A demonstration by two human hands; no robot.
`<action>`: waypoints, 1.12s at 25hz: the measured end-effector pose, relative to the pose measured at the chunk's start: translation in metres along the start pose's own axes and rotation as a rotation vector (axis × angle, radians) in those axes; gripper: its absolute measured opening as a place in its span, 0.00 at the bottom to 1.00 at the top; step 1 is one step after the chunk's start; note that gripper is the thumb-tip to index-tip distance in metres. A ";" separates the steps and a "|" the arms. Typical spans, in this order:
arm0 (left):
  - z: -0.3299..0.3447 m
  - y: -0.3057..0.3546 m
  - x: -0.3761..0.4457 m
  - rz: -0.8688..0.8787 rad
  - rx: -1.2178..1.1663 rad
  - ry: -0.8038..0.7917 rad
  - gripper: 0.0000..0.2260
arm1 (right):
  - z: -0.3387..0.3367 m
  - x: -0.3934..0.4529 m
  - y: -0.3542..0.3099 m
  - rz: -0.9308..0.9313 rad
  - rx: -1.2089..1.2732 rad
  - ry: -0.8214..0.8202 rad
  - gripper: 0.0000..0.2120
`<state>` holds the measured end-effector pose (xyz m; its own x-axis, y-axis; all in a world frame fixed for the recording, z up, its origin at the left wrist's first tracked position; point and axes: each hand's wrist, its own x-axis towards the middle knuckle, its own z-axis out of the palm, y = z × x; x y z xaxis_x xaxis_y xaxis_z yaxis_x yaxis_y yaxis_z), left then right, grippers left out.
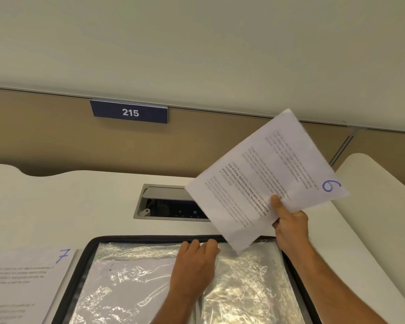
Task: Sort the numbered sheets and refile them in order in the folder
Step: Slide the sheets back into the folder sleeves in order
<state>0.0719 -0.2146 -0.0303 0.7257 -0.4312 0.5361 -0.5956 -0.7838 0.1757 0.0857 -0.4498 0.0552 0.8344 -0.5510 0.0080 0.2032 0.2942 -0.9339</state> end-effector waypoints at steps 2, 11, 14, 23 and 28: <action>0.000 0.000 -0.001 0.002 0.002 -0.021 0.10 | -0.011 -0.001 0.004 0.017 -0.061 -0.076 0.28; -0.016 -0.002 0.017 -0.135 -0.257 -0.230 0.08 | -0.027 0.028 -0.018 0.102 -0.372 -0.338 0.40; -0.025 -0.007 0.037 -0.222 -0.337 -0.353 0.08 | -0.019 0.038 -0.029 0.124 -0.395 -0.373 0.28; -0.037 -0.034 0.058 -0.240 -0.386 -0.659 0.07 | -0.029 0.044 -0.013 0.181 -0.361 -0.374 0.47; -0.043 -0.040 0.064 -0.200 -0.409 -0.733 0.05 | -0.029 0.045 -0.011 0.228 -0.401 -0.447 0.52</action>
<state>0.1275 -0.1920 0.0327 0.7856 -0.5920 -0.1800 -0.4080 -0.7143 0.5686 0.1061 -0.5003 0.0557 0.9847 -0.1049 -0.1390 -0.1394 0.0033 -0.9902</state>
